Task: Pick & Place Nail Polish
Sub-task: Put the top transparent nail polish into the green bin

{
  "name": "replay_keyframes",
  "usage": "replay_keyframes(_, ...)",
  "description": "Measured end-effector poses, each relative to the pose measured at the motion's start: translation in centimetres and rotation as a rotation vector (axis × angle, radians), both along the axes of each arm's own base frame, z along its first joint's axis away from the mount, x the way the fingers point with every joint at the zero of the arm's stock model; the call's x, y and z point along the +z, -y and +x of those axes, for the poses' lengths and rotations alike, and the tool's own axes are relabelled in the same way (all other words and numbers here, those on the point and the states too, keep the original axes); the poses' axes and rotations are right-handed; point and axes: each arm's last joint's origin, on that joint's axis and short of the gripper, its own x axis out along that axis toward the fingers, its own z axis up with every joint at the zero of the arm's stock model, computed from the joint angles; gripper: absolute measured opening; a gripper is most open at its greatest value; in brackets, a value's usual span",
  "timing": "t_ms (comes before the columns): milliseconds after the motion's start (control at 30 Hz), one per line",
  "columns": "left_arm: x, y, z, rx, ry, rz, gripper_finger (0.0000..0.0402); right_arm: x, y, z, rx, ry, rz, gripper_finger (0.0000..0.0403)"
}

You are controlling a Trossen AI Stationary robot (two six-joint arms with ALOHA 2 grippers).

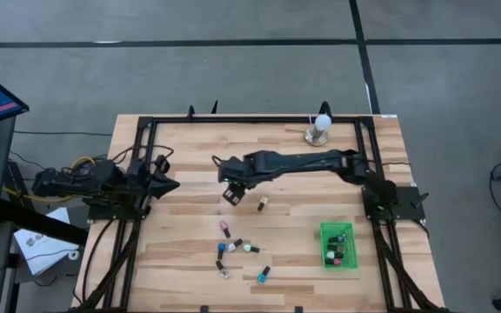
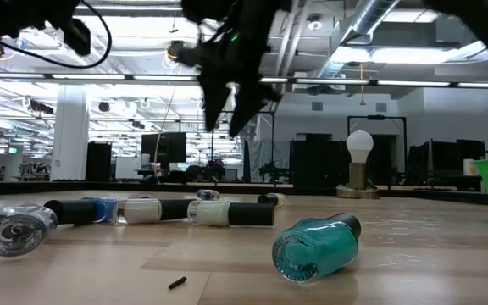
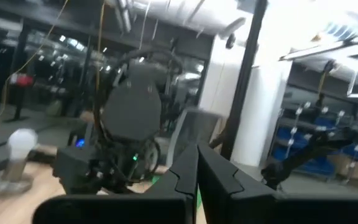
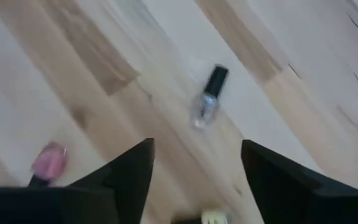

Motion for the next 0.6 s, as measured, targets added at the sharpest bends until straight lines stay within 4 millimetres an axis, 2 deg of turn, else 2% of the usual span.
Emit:
replay_keyframes(100, -0.4, 0.0, -0.1, 0.007, -0.033, 0.001, 0.0001, -0.9, 0.7, 1.5, 0.009, -0.017, -0.003, 0.0251)
replay_keyframes(333, -0.5, -0.3, -1.1, 0.059, -0.027, 0.002, 0.0001, -2.6, 1.7, 3.7, 0.008, -0.013, -0.006, 0.0255)
replay_keyframes(400, -1.1, -0.3, -0.9, 0.076, -0.079, -0.012, 0.0001, -3.3, 2.1, 3.8, 0.003, -0.038, 0.003, 0.0255)
replay_keyframes(500, -1.2, -0.3, -0.9, 0.073, -0.067, -0.013, 0.0001, -4.3, 2.3, 3.9, -0.012, -0.055, 0.021, 0.0255)
replay_keyframes(600, -2.6, -0.3, -0.4, 0.077, -0.118, -0.013, 0.0001, -4.5, 2.7, 3.9, -0.021, -0.062, 0.022, 0.0255)
